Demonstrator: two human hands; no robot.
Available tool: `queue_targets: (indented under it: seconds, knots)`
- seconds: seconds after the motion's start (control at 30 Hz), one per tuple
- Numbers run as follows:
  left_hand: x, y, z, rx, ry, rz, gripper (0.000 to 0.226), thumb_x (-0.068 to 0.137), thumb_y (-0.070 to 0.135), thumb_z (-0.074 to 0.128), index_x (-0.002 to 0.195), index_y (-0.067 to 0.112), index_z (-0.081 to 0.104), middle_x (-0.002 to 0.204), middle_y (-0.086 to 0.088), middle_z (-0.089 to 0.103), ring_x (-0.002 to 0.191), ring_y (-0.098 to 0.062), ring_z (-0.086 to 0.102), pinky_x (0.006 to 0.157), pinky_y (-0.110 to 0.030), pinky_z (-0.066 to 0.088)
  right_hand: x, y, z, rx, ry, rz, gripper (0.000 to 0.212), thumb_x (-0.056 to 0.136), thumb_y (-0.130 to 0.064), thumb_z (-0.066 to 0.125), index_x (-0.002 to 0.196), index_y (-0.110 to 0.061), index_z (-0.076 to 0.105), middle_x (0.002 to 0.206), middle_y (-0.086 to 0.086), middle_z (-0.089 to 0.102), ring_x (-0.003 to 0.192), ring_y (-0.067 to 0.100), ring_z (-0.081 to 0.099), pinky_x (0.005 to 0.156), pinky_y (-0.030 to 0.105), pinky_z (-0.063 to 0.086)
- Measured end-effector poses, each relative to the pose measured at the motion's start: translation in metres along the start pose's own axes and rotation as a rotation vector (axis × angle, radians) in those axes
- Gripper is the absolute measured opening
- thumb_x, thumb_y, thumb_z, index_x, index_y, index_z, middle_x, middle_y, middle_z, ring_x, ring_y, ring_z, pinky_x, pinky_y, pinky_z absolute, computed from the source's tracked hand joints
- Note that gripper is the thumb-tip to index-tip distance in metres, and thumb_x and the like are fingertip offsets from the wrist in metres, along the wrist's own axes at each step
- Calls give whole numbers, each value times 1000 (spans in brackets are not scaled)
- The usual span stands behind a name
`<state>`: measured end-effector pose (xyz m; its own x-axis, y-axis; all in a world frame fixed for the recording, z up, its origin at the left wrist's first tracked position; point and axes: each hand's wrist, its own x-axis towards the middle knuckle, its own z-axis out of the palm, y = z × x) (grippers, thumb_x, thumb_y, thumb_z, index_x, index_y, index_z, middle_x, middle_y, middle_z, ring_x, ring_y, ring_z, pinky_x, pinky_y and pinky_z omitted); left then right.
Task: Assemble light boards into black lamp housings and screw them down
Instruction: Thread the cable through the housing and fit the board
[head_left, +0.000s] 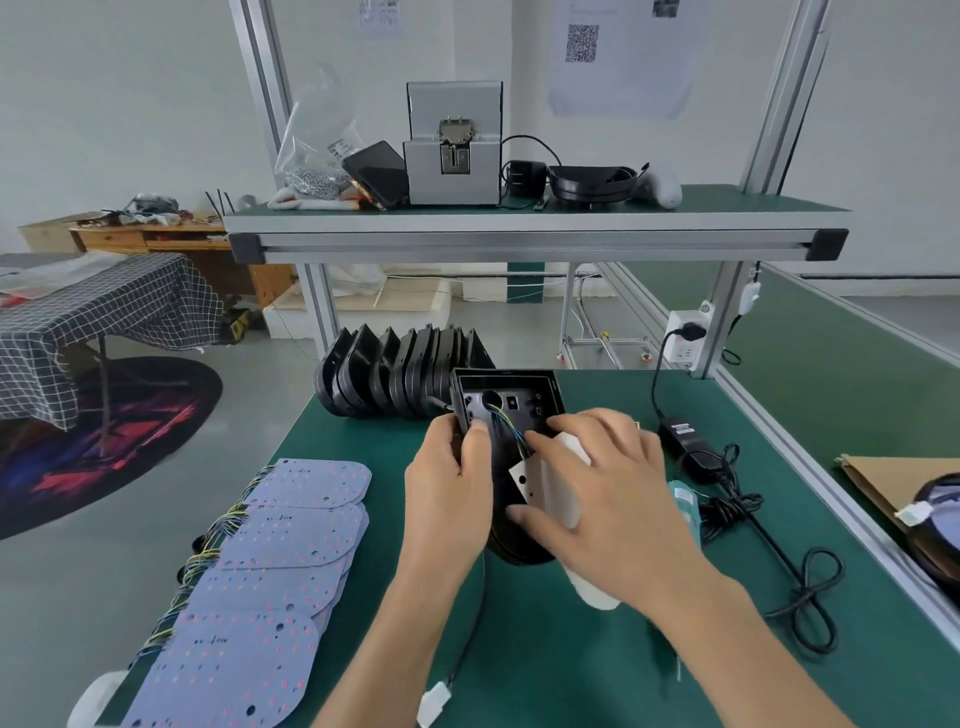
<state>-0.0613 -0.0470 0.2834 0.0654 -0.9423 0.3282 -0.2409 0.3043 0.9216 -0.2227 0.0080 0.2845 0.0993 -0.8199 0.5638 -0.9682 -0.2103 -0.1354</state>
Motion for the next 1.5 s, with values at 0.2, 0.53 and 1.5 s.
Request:
queue_targets:
  seconds: [0.2, 0.53, 1.5]
  knots:
    - [-5, 0, 0, 98, 13, 39, 24, 102, 36, 50, 81, 25, 52, 71, 16, 64, 65, -8, 54, 57, -14, 43, 1, -13, 5, -20, -149, 85, 71, 77, -47, 73, 140, -18, 61, 126, -1, 61, 123, 31, 54, 97, 47, 50]
    - [-7, -18, 3, 144, -46, 60, 16, 103, 32, 55, 90, 23, 57, 73, 9, 65, 75, -5, 56, 62, -10, 43, 27, 6, -29, 916, -348, 436, 34, 99, -10, 56, 126, -24, 70, 106, -6, 79, 108, 12, 71, 95, 30, 54]
    - [-18, -19, 3, -304, -189, -102, 48, 101, 56, 40, 86, 11, 43, 81, 2, 45, 74, -12, 39, 71, -32, 39, 25, -18, 11, 776, 335, 391, 22, 104, -13, 61, 119, -22, 75, 86, -19, 71, 75, 2, 63, 69, 10, 42]
